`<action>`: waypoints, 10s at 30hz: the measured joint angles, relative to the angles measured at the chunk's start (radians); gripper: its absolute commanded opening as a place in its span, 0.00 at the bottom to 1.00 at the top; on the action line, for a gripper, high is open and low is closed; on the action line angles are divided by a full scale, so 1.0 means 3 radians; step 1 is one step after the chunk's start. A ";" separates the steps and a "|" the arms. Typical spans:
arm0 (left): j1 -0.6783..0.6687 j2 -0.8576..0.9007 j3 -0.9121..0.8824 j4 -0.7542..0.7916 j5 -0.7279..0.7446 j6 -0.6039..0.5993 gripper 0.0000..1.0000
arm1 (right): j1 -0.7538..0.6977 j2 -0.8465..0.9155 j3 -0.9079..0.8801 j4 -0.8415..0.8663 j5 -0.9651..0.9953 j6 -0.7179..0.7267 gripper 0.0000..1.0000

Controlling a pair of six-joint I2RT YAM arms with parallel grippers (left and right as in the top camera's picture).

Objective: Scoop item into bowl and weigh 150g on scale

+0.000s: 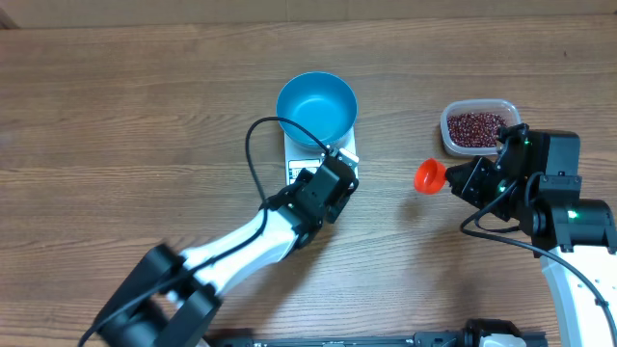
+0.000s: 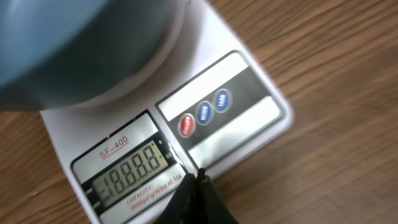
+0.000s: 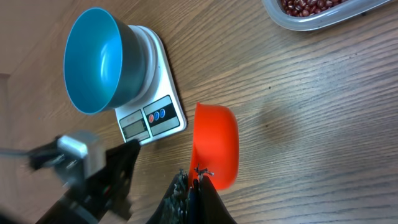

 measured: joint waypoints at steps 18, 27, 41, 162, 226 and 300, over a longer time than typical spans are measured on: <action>-0.0017 -0.1610 -0.0003 -0.1219 -0.0052 -0.0286 0.99 | -0.0001 0.0000 0.0000 0.0008 0.0000 0.0000 0.04; -0.0017 -0.1864 -0.0004 -0.1600 -0.0084 -0.0609 0.99 | 0.0000 0.0000 0.0000 -0.0001 -0.0001 0.0000 0.04; -0.0017 -0.2356 -0.0005 -0.1874 -0.0177 -0.0881 0.99 | 0.0000 0.0000 0.0000 -0.0020 -0.0001 0.0001 0.04; 0.0160 -0.1724 0.0994 -0.2155 0.0079 0.0168 0.99 | 0.0000 0.0000 0.0000 -0.0038 0.0000 0.0000 0.04; 0.0160 -0.1718 0.0994 -0.2172 0.0079 -0.0621 0.99 | 0.0000 0.0000 0.0000 0.0201 0.0055 -0.0551 0.04; 0.0160 -0.1718 0.0994 -0.2178 0.0079 -0.0621 0.99 | 0.0000 0.1401 0.0019 0.1654 0.1759 -0.2167 0.04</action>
